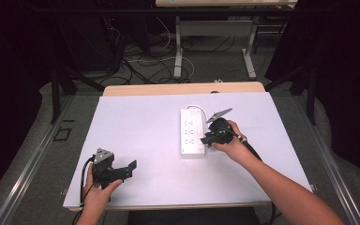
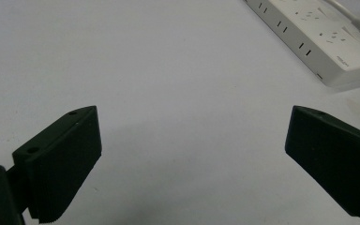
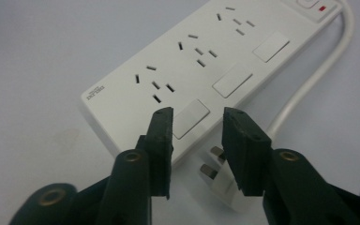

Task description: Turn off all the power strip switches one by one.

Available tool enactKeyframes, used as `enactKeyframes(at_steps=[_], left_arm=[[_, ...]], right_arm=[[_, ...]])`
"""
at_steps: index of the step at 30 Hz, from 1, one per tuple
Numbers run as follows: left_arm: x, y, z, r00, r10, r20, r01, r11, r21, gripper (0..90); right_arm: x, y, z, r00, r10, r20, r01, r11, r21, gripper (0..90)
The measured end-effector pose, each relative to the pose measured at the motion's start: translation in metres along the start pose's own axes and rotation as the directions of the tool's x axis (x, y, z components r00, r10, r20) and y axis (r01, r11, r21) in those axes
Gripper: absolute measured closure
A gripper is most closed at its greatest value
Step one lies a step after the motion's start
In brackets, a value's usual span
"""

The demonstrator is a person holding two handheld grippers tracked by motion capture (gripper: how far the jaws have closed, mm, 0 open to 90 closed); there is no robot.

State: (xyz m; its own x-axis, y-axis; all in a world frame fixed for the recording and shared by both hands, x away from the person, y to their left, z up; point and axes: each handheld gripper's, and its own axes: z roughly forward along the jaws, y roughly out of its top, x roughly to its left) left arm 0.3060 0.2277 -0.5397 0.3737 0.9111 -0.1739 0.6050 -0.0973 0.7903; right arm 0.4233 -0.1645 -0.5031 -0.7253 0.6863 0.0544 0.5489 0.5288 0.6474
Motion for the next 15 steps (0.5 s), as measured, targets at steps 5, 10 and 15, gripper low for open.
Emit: enactKeyframes(at_steps=[5,10,15], left_arm=[[0.000,0.000,0.000,1.0000,0.000,0.000,0.000,1.0000,-0.001,3.9],[0.000,0.000,0.000,1.0000,0.000,-0.003,0.000,1.0000,0.000,3.9],[0.000,0.000,0.000,1.0000,-0.001,-0.001,0.001,1.0000,0.001,3.9]], right_arm=[[-0.004,-0.005,-0.009,0.9992,-0.002,0.039,0.003,0.999,-0.038,43.2],[-0.007,-0.013,-0.021,0.9984,0.010,0.057,-0.006,0.998,-0.056,37.1],[-0.011,-0.026,-0.036,0.9968,0.045,0.066,-0.040,0.997,-0.072,34.1]])
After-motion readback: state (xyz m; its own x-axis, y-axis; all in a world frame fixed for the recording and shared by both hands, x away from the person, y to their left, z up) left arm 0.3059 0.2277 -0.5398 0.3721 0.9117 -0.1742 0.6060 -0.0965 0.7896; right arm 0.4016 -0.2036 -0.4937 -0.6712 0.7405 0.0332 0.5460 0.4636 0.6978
